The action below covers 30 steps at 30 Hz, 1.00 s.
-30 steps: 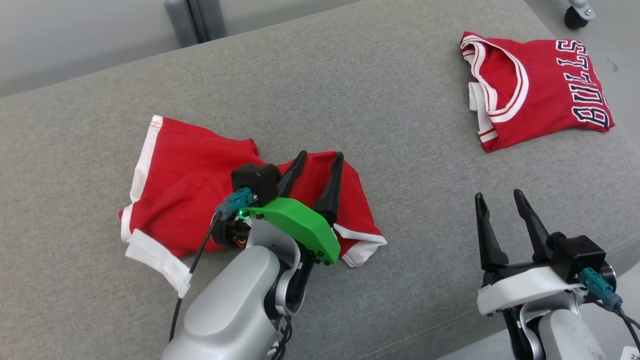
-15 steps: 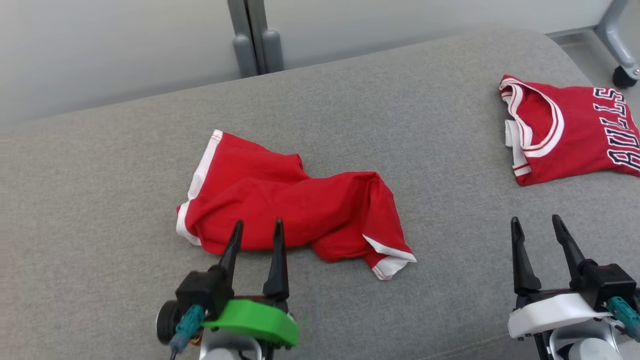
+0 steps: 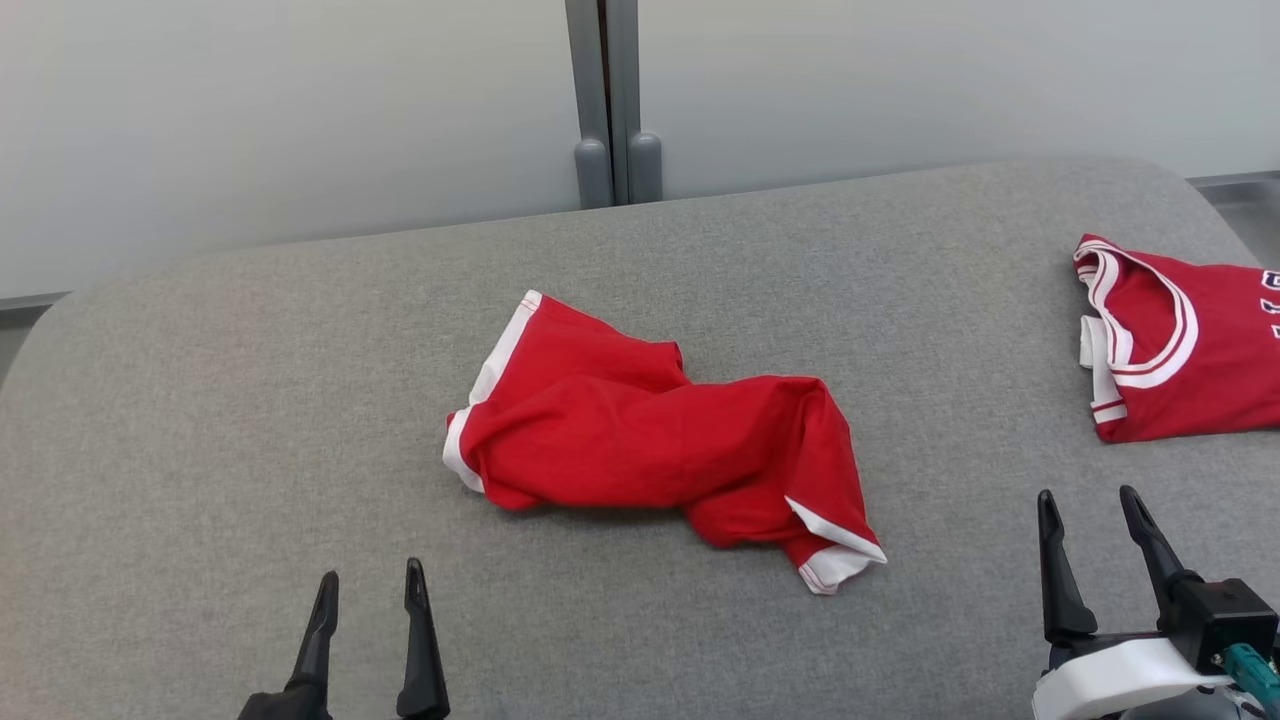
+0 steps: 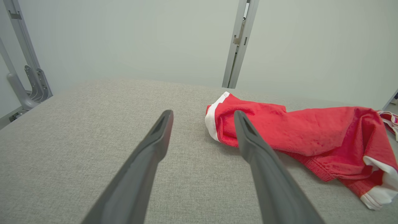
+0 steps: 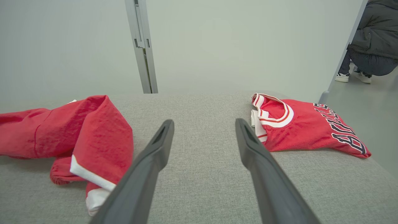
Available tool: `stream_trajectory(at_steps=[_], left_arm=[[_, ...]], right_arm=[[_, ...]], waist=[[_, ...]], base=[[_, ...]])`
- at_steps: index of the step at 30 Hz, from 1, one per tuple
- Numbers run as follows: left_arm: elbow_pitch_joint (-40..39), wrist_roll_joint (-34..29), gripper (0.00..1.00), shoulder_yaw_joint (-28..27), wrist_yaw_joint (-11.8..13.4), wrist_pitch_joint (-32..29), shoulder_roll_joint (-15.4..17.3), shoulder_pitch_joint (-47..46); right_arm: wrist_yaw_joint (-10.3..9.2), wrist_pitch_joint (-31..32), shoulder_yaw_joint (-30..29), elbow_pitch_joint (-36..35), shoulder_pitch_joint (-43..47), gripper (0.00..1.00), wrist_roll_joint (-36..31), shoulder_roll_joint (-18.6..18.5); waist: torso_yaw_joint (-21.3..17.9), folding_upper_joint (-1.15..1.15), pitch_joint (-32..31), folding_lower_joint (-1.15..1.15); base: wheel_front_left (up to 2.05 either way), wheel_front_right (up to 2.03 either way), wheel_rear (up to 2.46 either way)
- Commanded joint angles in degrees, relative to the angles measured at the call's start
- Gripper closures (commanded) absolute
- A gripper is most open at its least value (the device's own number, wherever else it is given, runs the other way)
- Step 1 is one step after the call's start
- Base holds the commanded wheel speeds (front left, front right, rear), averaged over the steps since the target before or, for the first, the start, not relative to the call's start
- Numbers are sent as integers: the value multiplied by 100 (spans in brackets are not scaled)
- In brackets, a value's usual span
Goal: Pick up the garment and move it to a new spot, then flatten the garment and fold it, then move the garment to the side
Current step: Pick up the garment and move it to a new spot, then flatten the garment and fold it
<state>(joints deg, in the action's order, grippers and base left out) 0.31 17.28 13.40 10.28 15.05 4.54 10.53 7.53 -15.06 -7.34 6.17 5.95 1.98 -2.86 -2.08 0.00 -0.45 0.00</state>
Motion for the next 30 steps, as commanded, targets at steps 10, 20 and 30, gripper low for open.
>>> stream_trajectory(at_steps=[10,20,30], left_arm=[[82,-324,0,-599,-502,16,-157,406],[94,-157,0,-567,-462,16,-160,327],[49,-132,0,-581,-436,16,-160,266]], right_arm=[[-9,-15,18,84,183,0,76,-8],[-9,-15,66,139,124,0,96,-8],[-9,-15,69,157,85,0,95,-8]], waist=[[94,0,-132,0],[77,0,-108,0],[42,0,-42,0]], base=[[0,0,0],[0,0,0],[0,0,0]])
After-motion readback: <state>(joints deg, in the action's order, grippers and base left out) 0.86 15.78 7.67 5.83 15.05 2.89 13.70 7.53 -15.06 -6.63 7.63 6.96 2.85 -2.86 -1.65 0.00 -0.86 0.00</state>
